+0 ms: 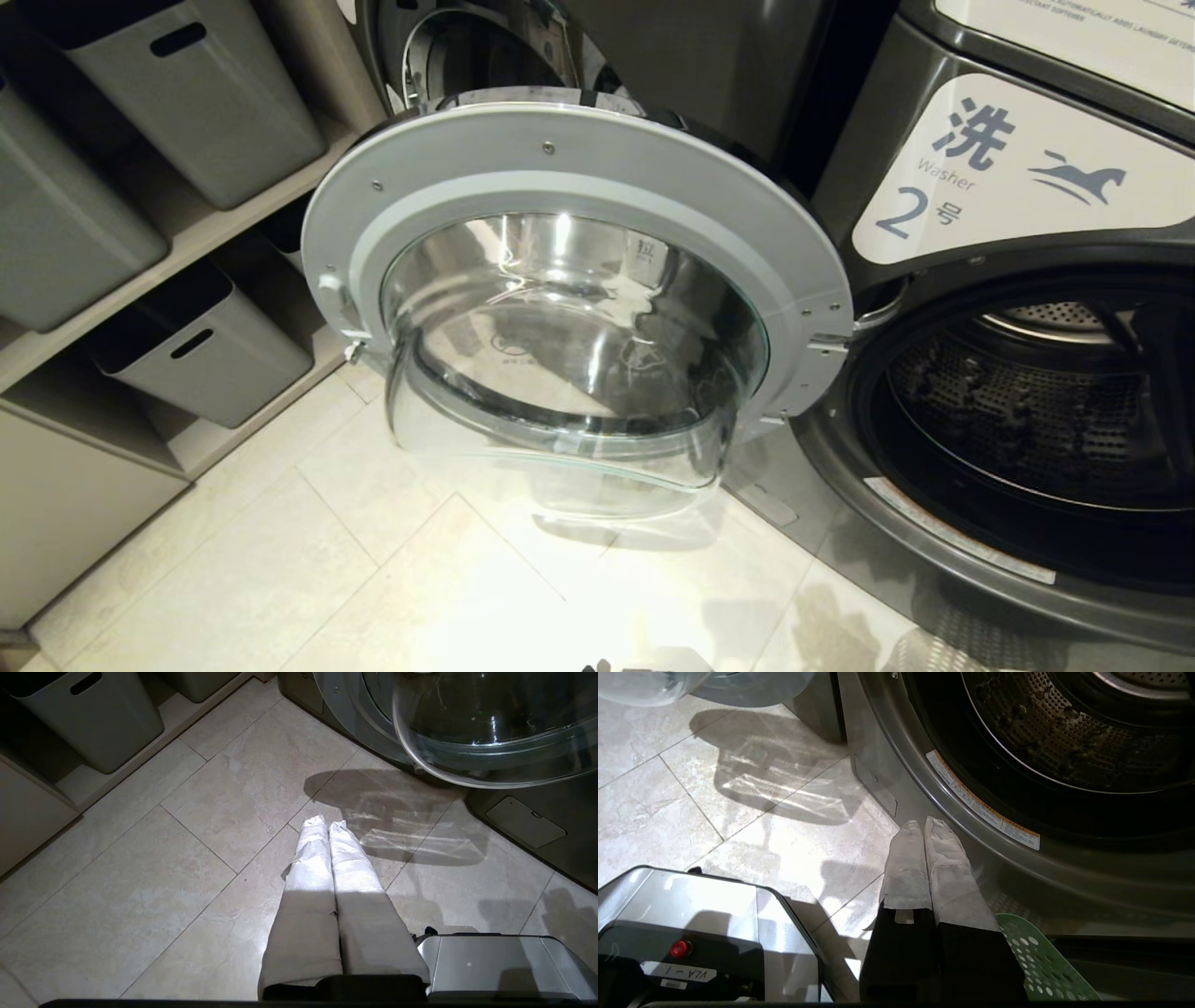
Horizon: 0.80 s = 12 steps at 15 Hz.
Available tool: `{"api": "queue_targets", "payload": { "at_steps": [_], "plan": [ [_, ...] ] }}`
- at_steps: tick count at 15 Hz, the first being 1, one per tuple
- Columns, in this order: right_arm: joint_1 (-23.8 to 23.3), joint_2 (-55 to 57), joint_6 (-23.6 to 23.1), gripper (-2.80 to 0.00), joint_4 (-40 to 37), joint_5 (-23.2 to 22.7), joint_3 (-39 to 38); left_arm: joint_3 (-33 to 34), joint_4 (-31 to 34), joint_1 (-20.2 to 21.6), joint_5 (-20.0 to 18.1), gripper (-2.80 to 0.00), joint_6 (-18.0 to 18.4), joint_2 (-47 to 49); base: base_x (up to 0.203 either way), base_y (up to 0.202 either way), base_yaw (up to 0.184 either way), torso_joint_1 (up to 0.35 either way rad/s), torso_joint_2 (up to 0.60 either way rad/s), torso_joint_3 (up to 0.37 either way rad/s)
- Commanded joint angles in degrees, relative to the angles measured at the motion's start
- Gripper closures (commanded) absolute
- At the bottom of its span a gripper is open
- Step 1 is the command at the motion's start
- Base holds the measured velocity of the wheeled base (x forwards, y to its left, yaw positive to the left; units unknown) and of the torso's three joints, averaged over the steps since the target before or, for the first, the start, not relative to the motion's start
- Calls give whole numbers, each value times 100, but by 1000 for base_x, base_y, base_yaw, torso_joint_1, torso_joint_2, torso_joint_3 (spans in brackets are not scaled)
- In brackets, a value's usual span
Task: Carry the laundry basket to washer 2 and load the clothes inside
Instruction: Place the clothes into the washing machine
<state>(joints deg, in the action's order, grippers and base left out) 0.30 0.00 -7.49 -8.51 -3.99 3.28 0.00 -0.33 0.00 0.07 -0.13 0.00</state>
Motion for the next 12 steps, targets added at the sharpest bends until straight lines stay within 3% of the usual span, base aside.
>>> {"api": "queue_targets", "payload": {
  "at_steps": [1,9,12],
  "plan": [
    [5,0,1,0,-10,-6,-3,9,-2,0,1,0,-4,5,0,0,0,2,2,194],
    [5,0,10,0,-19,3,15,9,4,0,1,0,-13,7,0,0,0,1,1,201],
    [5,0,19,0,-19,12,15,9,7,0,1,0,-18,0,0,0,0,3,2,61]
  ]
}}
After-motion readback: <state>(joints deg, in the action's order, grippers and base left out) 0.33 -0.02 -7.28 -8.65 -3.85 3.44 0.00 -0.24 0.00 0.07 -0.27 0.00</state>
